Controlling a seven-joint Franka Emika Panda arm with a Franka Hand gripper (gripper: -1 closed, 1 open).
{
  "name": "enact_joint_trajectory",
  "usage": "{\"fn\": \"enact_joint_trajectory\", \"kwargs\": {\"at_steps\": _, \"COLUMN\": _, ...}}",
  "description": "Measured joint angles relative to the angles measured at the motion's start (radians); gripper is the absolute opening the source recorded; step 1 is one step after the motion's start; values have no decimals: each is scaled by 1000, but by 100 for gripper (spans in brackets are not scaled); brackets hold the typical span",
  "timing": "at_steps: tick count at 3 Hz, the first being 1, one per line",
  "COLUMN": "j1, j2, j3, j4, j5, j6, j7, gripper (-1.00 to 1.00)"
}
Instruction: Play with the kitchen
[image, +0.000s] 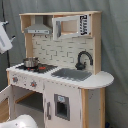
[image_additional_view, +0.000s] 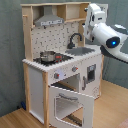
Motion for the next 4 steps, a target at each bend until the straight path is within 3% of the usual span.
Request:
{"fn": "enact_joint_trajectory", "kwargs": {"at_steps": 1, "j1": 41, "j2": -61, "j3": 50, "j4": -1, "j5": 0, "j6": -18, "j7": -47, "gripper": 100}}
{"fn": "enact_joint_trajectory", "kwargs": {"at_steps": 2, "j1": 60, "j2": -108, "j3": 129, "j4": -12, "j5": 0, "j6": -19, "j7": -89, "gripper": 100}}
{"fn": "enact_joint_trajectory", "kwargs": {"at_steps": 3, "j1": 86, "j2": -137, "j3": 224, "j4": -36, "j5": -8, "j6": -19, "j7": -110, "gripper": 100}}
{"fn": "enact_joint_trajectory", "kwargs": {"at_steps": 4, "j1": 153, "j2": -140, "j3": 285, "j4": -98, "j5": -28, "j6": -21, "j7": -133, "gripper": 100}}
